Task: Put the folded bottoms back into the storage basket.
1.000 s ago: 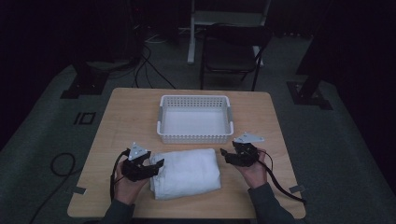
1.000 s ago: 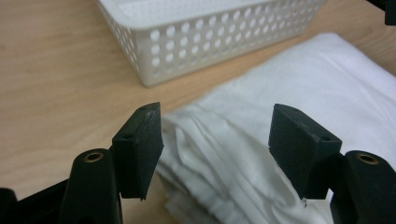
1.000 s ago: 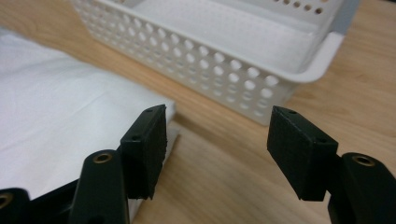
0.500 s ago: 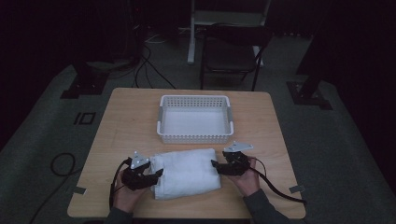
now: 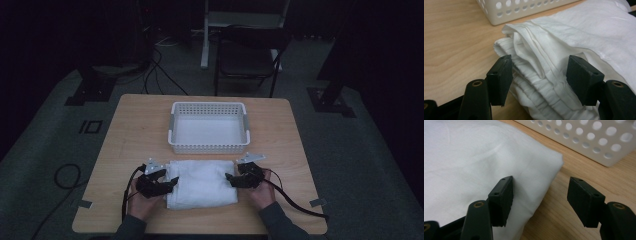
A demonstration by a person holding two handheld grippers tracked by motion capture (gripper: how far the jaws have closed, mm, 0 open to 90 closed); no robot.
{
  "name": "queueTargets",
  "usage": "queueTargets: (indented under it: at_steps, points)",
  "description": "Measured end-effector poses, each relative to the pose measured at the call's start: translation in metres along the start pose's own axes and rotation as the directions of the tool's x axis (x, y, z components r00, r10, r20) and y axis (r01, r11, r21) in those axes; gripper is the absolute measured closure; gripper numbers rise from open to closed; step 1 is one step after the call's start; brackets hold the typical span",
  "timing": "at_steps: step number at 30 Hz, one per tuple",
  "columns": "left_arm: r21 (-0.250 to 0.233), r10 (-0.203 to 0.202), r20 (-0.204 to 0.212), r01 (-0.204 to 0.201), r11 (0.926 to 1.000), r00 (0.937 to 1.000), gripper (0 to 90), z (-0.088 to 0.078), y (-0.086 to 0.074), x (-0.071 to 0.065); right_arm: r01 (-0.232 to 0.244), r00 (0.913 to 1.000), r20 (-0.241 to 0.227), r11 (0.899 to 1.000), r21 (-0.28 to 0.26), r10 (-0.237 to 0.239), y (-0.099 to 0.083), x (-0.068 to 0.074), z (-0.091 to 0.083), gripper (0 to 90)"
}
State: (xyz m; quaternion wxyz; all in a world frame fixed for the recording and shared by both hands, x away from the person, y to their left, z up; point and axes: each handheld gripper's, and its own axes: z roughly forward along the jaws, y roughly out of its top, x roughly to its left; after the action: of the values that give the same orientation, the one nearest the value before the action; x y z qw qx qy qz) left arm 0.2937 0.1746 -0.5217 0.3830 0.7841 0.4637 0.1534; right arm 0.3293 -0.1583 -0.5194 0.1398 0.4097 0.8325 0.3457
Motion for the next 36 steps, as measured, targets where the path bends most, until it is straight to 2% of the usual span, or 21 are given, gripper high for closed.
queueTargets:
  at_steps: [7,9,15,18,22,26,28,29,30,31,32,35,36]
  points:
    - [-0.009,0.009,-0.03,-0.009,0.9999,0.9995,37.4,0.014,0.01,-0.006,-0.026,0.9995,0.021,1.0,-0.001,0.026,-0.001,-0.012,0.005,37.4]
    - [-0.012,0.011,-0.037,-0.012,0.9999,0.9992,37.4,0.018,0.013,-0.008,-0.021,0.9989,0.041,1.0,-0.003,0.021,0.001,-0.015,0.006,37.8]
    - [-0.009,0.015,-0.041,-0.015,0.9998,0.999,37.4,0.029,0.024,-0.01,-0.035,0.9957,0.086,0.999,-0.007,0.035,0.006,-0.026,0.009,38.1]
    - [-0.015,0.009,-0.045,-0.009,0.9998,0.999,37.3,0.031,0.027,-0.01,-0.03,0.9956,0.088,1.0,-0.01,0.031,0.008,-0.03,0.009,39.4]
    - [-0.028,-0.005,-0.05,0.004,0.9996,0.9987,37.4,0.02,0.033,-0.007,-0.031,0.9962,0.08,0.999,-0.045,0.034,0.014,-0.03,-0.003,39.1]
    - [-0.097,-0.048,-0.041,0.044,0.9943,0.998,35.1,-0.002,0.044,-0.006,-0.032,0.9984,0.045,0.997,-0.069,0.035,0.018,-0.029,-0.011,37.6]
    - [-0.135,-0.07,-0.041,0.064,0.9887,0.9967,28.9,-0.008,0.05,-0.008,-0.034,0.9991,0.024,0.996,-0.079,0.036,0.021,-0.026,-0.012,34.1]
    - [-0.137,-0.076,-0.028,0.071,0.988,0.9967,25.6,-0.008,0.051,-0.009,-0.042,0.9991,0.004,0.996,-0.078,0.043,0.022,-0.025,-0.01,30.9]
    - [-0.137,-0.076,-0.028,0.071,0.988,0.9967,22.8,-0.008,0.051,-0.009,-0.042,0.9991,0.004,0.996,-0.078,0.043,0.022,-0.025,-0.01,30.9]
    - [-0.103,-0.074,-0.003,0.074,0.992,0.9972,22.8,-0.002,0.053,-0.01,-0.047,0.9989,-0.004,0.996,-0.078,0.047,0.023,-0.025,-0.009,28.8]
    - [-0.074,-0.068,0.007,0.068,0.9949,0.9977,14.2,0.004,0.052,-0.011,-0.067,0.9978,-0.002,0.995,-0.068,0.067,0.025,-0.024,-0.003,24.1]
    - [-0.028,-0.071,0.015,0.071,0.9971,0.9974,10.4,0.017,0.047,-0.012,-0.091,0.9959,-0.011,0.994,-0.059,0.09,0.025,-0.024,0.002,21.6]
    - [-0.005,-0.068,0.006,0.068,0.9977,0.9977,9.3,0.023,0.045,-0.012,-0.096,0.9953,-0.019,0.994,-0.053,0.095,0.024,-0.024,0.004,20.8]
